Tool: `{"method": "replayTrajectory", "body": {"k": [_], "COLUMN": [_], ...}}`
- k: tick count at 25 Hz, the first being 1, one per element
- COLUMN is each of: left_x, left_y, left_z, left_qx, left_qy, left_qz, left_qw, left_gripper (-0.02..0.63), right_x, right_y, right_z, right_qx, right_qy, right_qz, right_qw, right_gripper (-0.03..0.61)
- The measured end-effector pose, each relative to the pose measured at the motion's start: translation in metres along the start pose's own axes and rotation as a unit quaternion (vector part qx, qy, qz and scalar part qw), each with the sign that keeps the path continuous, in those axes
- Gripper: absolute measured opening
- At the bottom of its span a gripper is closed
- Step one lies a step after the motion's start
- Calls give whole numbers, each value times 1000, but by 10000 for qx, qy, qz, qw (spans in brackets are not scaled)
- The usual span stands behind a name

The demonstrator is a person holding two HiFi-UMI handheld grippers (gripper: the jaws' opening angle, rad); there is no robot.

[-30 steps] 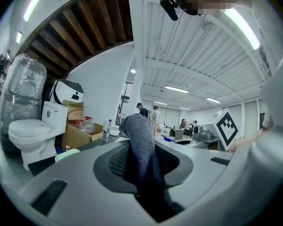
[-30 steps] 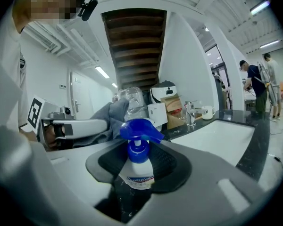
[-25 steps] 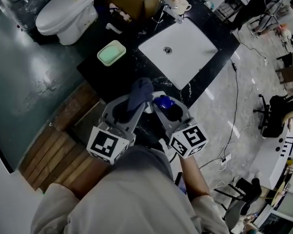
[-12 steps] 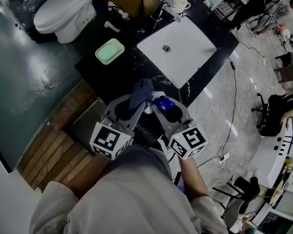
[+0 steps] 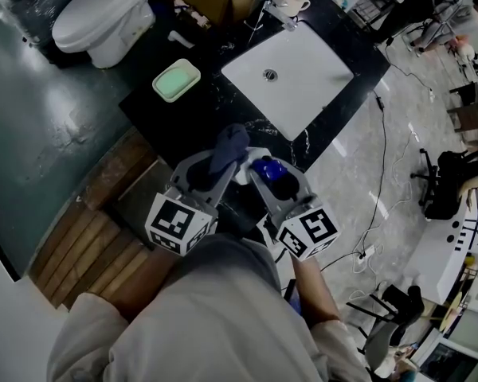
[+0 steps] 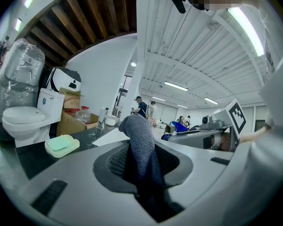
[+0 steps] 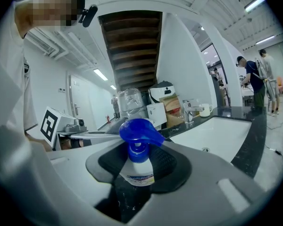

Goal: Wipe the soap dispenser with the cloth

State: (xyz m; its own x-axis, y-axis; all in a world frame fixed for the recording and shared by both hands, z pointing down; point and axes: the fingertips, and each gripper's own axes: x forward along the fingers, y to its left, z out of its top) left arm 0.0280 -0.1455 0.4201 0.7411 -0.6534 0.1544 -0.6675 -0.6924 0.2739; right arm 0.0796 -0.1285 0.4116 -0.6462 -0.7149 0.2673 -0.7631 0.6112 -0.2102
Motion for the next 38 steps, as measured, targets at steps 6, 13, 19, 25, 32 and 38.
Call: {"method": "replayTrajectory", "body": {"k": [6,13,19,25,32,38], "left_x": [3,5,10,12,14,15], "left_y": [8,19,28,32,35,38], "left_z": [-12,-25,-35,-45,-51,-59], "left_qx": [-3,-50,-131,-189,-202,-281], "left_qy": [186,366,502,616,650,711], "left_qz": [106,185,246,279,297,343], "left_qw": [9998,9991,9984,9975,9972,9965], "left_gripper": [91,91,91,91,91,91], "right_x": [-2,-1,-2,-6,-9,-13], "right_y": [1,2,3,3,3,3], "right_z": [0,-1,-1,-5,-8,-10], "right_qx": [-20,-84,-106,-127,-168,-204], "right_qy": [22,66,79,104,130,121], "right_qz": [12,40,46,71,62,50], "right_qw": [10000,9999,9999,9998,9998,9997], "right_gripper": [136,137,137,137,137,137]}}
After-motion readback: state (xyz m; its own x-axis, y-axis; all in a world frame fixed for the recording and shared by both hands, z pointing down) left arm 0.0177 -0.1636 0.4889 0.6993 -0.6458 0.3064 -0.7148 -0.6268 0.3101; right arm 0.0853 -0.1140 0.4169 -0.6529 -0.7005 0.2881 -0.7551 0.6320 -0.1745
